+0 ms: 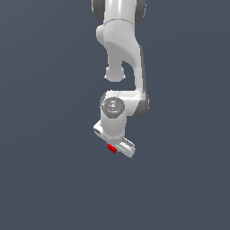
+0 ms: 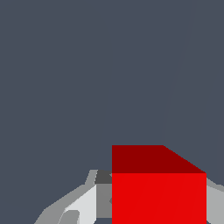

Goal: Pick up the red cube and move it to a goal position.

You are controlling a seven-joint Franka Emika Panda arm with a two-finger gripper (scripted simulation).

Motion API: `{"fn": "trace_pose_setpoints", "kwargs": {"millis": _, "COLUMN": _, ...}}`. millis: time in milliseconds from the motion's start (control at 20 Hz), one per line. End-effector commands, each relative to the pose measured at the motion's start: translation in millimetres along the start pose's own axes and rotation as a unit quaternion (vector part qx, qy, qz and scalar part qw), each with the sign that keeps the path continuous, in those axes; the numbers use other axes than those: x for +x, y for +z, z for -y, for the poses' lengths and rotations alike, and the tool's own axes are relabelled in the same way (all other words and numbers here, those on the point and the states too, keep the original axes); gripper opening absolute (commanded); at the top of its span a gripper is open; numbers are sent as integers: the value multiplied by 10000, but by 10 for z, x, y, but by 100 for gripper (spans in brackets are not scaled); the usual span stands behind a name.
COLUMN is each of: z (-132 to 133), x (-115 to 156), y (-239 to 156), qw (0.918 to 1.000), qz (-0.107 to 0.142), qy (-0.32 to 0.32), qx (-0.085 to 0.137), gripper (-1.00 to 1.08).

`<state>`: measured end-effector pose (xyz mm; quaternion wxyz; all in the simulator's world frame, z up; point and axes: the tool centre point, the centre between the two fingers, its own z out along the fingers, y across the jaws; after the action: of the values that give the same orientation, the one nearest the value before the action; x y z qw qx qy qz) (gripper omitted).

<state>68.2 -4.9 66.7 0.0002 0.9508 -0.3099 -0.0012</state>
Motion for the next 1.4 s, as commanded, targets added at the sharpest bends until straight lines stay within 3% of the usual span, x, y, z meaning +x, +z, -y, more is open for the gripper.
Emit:
{"fn": "trace_pose_setpoints", "kwargs": {"millis": 0, "z": 16, "x": -49, "y": -205, "qw": 10000, "qz": -7, "qy": -1, "qx": 7, "gripper": -100}}
{"fn": "trace_pose_setpoints", "kwargs": {"millis": 1350, "z": 218, "x": -778, "y": -3255, "qw": 10000, "qz": -12, "qy": 7, "qx": 2, "gripper": -100}}
